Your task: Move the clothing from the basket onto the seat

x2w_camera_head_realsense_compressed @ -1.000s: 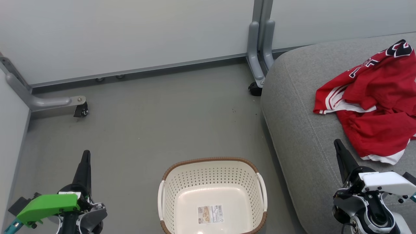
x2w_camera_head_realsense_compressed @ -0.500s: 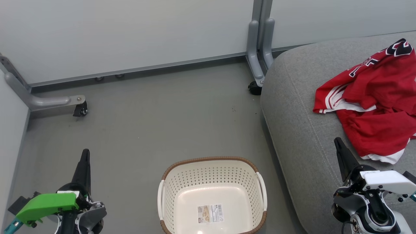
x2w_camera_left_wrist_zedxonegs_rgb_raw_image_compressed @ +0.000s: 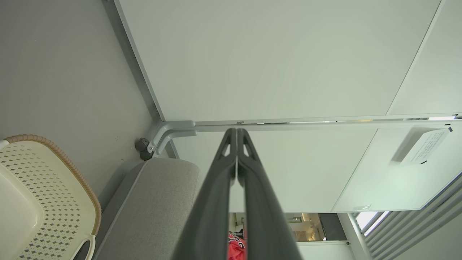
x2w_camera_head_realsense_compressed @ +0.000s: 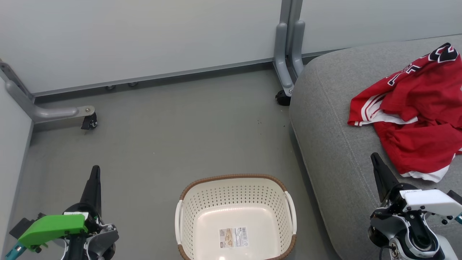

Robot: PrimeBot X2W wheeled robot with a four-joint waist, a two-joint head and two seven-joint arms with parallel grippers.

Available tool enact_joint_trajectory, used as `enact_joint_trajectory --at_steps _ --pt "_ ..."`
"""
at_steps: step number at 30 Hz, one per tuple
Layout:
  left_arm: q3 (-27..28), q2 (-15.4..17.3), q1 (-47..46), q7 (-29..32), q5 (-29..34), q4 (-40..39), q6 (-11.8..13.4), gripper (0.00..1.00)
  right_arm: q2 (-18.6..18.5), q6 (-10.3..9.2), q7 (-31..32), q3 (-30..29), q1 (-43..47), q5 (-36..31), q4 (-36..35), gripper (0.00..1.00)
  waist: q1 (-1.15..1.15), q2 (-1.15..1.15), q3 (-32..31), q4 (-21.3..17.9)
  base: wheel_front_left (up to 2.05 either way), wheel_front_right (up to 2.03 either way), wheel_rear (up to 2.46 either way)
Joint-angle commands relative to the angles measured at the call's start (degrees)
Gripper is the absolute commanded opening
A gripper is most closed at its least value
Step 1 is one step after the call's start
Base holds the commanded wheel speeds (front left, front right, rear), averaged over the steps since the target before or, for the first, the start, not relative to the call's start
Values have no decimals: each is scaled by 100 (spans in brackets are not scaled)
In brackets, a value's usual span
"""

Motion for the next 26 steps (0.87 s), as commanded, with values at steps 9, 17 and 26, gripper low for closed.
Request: enact_joint_trajectory --at_steps 9,17,26 --pt "33 -4 -68 19 33 5 -32 0 18 2 29 -37 -38 -39 13 0 0 0 0 0 0 0 0" --pt "45 -8 -70 23 41 5 -32 0 26 2 44 -48 -39 -51 14 0 0 0 0 0 0 0 0" --pt "56 -15 -71 35 50 7 -32 0 29 2 49 -60 -40 -56 15 0 0 0 0 0 0 0 0"
